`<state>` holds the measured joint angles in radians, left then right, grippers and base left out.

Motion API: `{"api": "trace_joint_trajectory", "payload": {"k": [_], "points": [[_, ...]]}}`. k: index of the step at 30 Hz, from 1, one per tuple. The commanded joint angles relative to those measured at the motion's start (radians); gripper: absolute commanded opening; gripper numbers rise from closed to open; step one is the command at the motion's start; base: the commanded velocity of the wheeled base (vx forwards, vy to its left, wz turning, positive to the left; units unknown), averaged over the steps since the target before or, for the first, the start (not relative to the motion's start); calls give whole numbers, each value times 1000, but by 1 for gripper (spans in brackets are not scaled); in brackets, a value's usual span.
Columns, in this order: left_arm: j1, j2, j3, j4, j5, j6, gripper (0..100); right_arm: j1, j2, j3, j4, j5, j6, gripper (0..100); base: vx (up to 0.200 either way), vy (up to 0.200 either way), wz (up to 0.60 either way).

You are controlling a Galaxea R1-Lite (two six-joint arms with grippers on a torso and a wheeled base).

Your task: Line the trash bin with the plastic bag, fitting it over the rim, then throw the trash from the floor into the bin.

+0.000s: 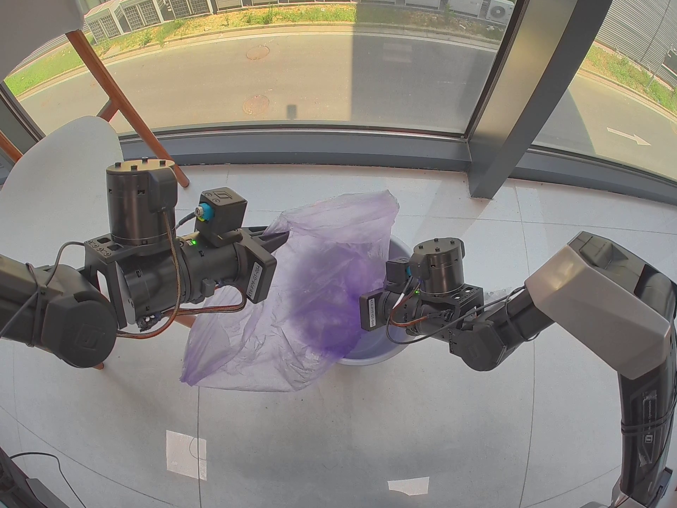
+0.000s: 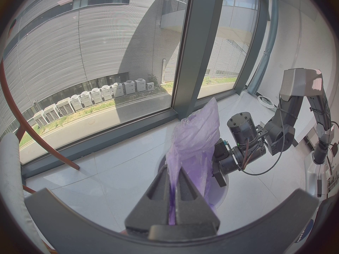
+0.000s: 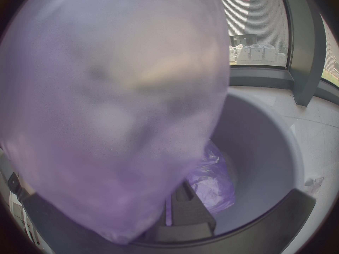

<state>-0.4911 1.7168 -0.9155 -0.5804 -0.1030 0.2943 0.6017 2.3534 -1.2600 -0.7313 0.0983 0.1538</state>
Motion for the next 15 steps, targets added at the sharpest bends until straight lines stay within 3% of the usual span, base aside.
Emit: {"api": "trace_joint_trajectory", "payload": {"k": [1, 2, 5, 15], "points": [[0, 32, -11, 1, 6, 0, 0, -8, 64, -53, 1, -23, 3, 0, 0, 0, 0], [0, 44, -25, 1, 28, 0, 0, -25, 73, -104, 9, -65, 20, 0, 0, 0, 0], [0, 69, -51, 2, 48, 0, 0, -54, 56, -108, 26, -100, 38, 0, 0, 0, 0], [0, 126, -141, 8, 51, -3, 0, -79, -217, 79, 36, -97, 46, 0, 0, 0, 0]]}}
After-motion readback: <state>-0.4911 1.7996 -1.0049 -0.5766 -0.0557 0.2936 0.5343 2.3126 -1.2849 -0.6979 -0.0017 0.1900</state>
